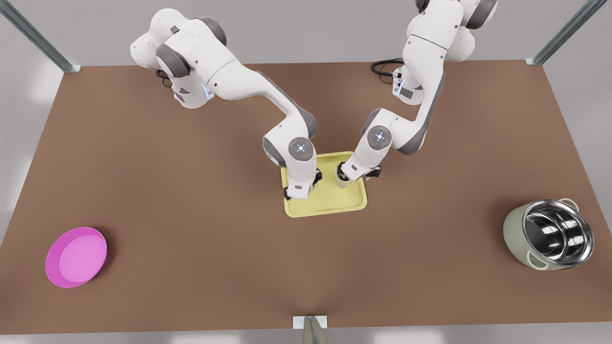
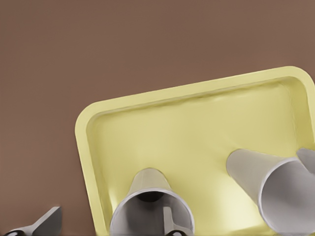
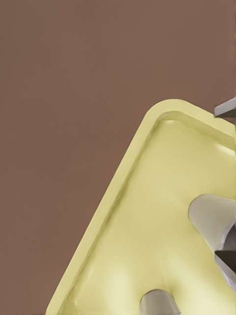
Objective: Use the left arm to pick up the white IKEA cup from the tray and place it on the middle-left position; use the right arm to pick up the white IKEA cup from the tray and place it on the middle-right position
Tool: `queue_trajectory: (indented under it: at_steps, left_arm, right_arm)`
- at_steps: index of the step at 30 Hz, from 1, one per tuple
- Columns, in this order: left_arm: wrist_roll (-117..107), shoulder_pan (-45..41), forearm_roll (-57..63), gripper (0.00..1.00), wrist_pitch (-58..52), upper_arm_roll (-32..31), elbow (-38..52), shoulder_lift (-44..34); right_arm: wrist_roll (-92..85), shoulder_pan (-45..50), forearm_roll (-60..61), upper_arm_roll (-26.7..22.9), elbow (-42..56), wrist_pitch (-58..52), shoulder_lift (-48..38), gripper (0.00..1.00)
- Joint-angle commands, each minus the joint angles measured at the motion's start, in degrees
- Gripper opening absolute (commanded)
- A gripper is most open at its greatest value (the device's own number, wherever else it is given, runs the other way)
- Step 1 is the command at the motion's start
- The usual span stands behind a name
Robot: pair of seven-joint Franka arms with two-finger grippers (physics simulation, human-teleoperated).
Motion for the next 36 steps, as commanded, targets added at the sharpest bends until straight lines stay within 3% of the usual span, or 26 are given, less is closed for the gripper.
queue_trajectory:
  at_steps: [1,14,15,16,19,20,23,28,29,30,33,36]
  left_arm:
    - [-4.2,0.1,1.8,1.00,1.8,0.1,-1.1,-0.6]
    - [-4.5,-0.1,1.8,1.00,11.3,0.0,-5.3,2.0]
    - [-4.7,-0.2,1.8,0.97,11.4,-0.1,-5.2,2.0]
    - [-5.2,-0.6,1.8,0.91,11.4,-0.1,-5.1,2.0]
    - [-6.1,-0.7,1.9,0.35,11.4,-0.3,-4.9,2.0]
    - [-6.1,-0.6,1.9,0.20,11.5,-0.3,-4.8,2.0]
    - [-6.2,-0.6,1.9,0.05,12.0,-0.3,-4.7,2.0]
    - [-5.6,0.2,2.0,0.03,6.3,0.2,-3.8,-2.9]
    - [-3.8,0.9,2.0,0.03,2.8,1.5,-2.7,-4.6]
    - [1.0,1.0,2.1,0.03,-1.3,4.2,-2.2,-6.1]
    - [21.5,1.0,2.1,0.03,-2.8,16.8,-2.2,-6.5]
    - [24.7,3.0,5.4,0.03,1.8,18.7,-2.3,-2.8]
  right_arm:
    - [10.5,0.4,-0.3,0.0,-0.9,4.6,-0.2,1.00]
    - [10.4,0.9,-0.4,0.1,-6.7,4.8,-2.6,1.00]
    - [10.5,1.2,-0.4,0.1,-7.0,4.8,-2.6,1.00]
    - [10.5,1.3,-0.4,0.1,-7.1,4.8,-2.7,1.00]
    - [10.5,1.6,-0.4,0.0,-9.5,4.8,-4.0,1.00]
    - [10.4,1.6,-0.5,0.0,-10.2,4.8,-4.5,1.00]
    - [10.3,1.6,-0.5,-0.1,-12.3,4.8,-5.5,1.00]
    - [10.5,1.6,-0.4,-0.2,-13.8,8.3,-4.6,1.00]
    - [10.5,1.6,-0.4,-0.2,-13.8,9.3,-4.4,0.96]
    - [10.5,1.6,-0.4,-0.2,-13.8,9.4,-4.2,0.85]
    - [10.5,1.6,0.0,-0.1,-13.4,9.3,-4.4,0.43]
    - [10.7,1.6,0.1,-0.1,-13.3,9.3,-4.4,0.28]
